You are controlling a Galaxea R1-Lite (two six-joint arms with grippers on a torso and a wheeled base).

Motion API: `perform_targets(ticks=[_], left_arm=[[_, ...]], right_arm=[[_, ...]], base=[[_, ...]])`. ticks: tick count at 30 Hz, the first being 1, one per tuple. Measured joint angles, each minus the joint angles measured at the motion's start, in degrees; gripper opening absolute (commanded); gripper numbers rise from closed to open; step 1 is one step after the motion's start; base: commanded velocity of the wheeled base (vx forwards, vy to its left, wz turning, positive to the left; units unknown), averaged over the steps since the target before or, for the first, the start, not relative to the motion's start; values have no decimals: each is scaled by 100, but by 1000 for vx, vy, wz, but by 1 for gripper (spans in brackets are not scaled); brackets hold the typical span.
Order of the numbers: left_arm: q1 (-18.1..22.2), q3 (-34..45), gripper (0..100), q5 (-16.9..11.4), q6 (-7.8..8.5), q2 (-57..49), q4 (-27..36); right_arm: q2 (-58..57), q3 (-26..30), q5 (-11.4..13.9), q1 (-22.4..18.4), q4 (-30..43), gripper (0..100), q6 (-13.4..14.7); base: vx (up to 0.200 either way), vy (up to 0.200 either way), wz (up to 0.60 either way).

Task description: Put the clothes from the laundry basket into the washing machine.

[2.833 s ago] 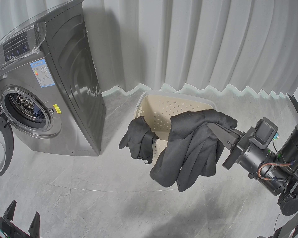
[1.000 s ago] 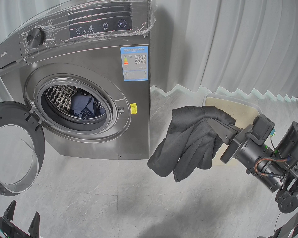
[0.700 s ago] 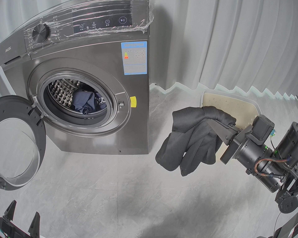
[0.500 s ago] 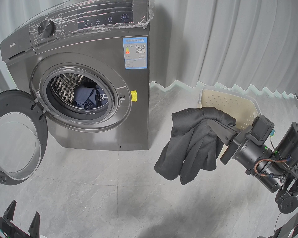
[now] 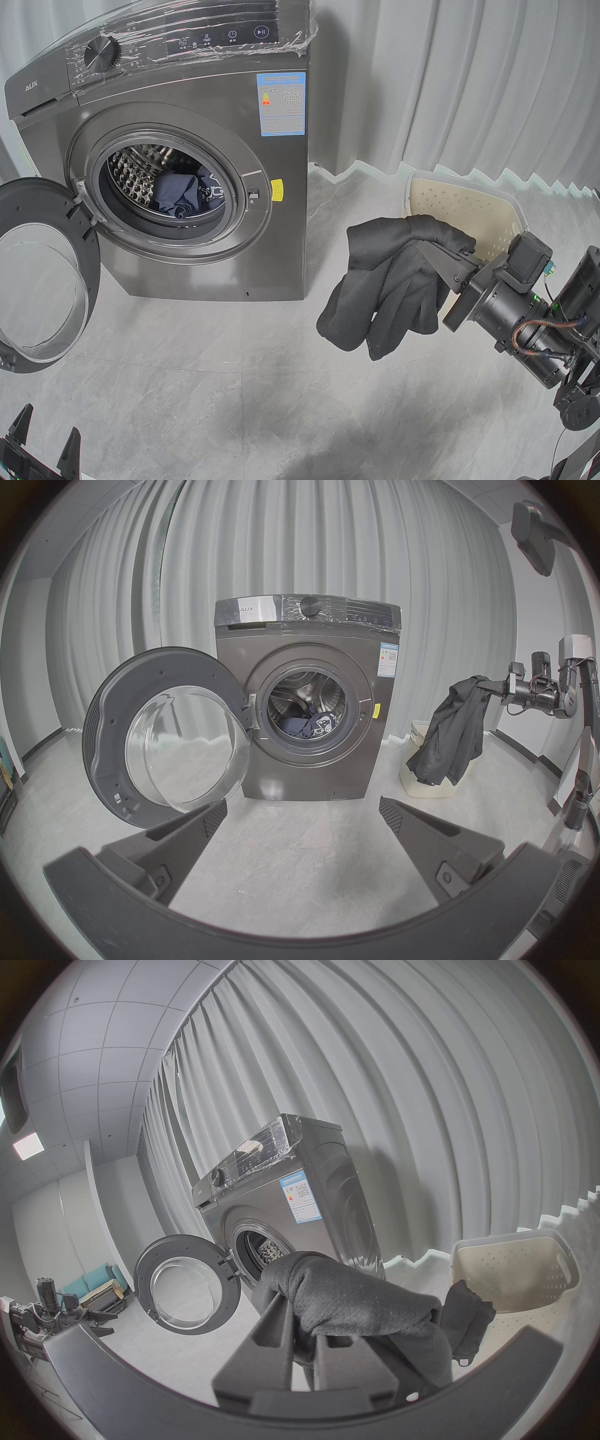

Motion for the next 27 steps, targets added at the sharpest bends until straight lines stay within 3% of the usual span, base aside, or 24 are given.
perform_targets(ticks=[25,27], left_arm=[[0,0,100,0,0,5,0],[0,0,100,-2,0,5,-4]], right_arm=[[24,0,0,0,-16,0,0],[27,2,1,2,-20,0,0]], base=[[0,200,0],[0,0,0]])
